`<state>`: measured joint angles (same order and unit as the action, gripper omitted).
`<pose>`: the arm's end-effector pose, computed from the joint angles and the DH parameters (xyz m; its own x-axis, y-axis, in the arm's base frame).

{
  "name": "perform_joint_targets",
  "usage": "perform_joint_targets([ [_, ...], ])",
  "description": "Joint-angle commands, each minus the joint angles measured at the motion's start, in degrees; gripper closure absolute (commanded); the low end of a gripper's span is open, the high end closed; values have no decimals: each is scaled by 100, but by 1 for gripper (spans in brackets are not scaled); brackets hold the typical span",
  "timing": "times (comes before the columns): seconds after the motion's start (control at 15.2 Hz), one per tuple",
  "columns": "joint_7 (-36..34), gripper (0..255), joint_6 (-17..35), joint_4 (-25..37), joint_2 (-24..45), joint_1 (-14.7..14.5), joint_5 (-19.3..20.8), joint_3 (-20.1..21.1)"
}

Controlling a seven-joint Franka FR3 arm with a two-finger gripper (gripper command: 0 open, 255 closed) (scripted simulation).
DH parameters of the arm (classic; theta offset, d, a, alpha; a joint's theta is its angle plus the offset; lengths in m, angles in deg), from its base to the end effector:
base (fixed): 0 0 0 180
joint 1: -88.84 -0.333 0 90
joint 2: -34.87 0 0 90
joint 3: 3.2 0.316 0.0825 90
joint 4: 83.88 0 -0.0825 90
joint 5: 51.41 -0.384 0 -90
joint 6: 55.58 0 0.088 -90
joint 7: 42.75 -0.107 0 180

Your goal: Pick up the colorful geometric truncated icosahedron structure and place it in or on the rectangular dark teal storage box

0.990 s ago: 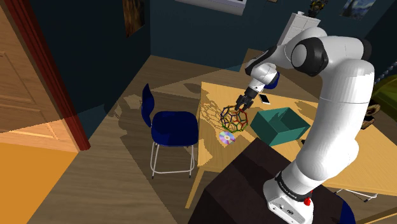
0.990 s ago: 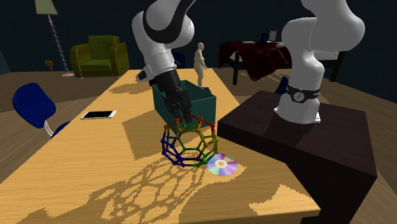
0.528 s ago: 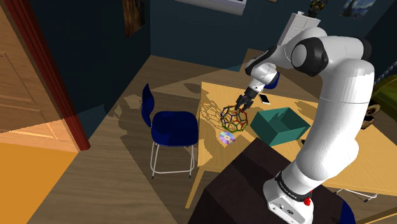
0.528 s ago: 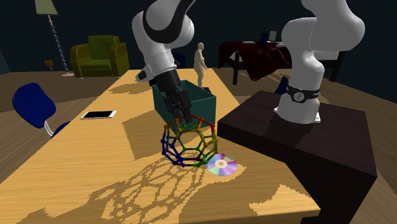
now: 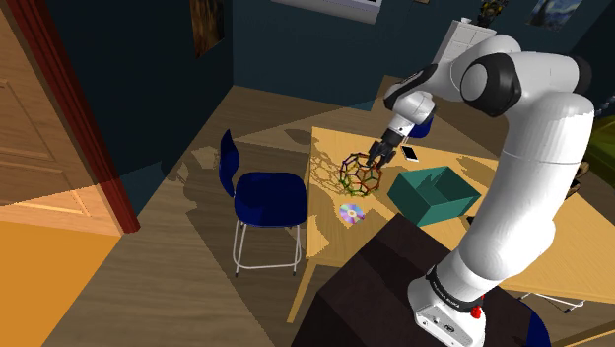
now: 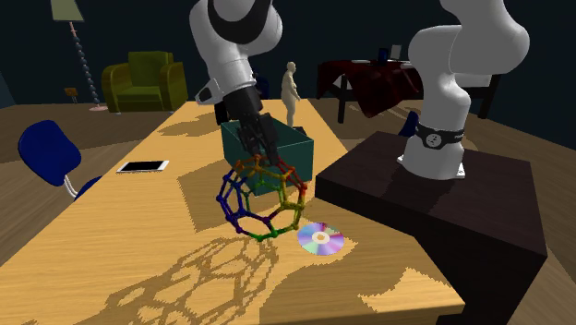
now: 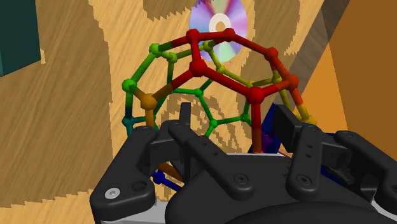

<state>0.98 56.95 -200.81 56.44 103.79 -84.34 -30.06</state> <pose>0.4365 -0.3394 0.2516 0.9548 -0.2653 -0.1338 -0.2970 -0.8438 -0.4470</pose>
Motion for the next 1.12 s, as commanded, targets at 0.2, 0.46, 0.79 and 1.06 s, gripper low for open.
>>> perform_joint_targets([
  [0.2,-193,255,-250,71,-262,-43,177,-70],
  [0.46,-344,255,-451,130,-468,-73,314,-118],
  [0.79,-528,255,-715,234,-706,-102,471,-167],
  [1.06,-671,255,-935,340,-878,-120,584,-197],
])
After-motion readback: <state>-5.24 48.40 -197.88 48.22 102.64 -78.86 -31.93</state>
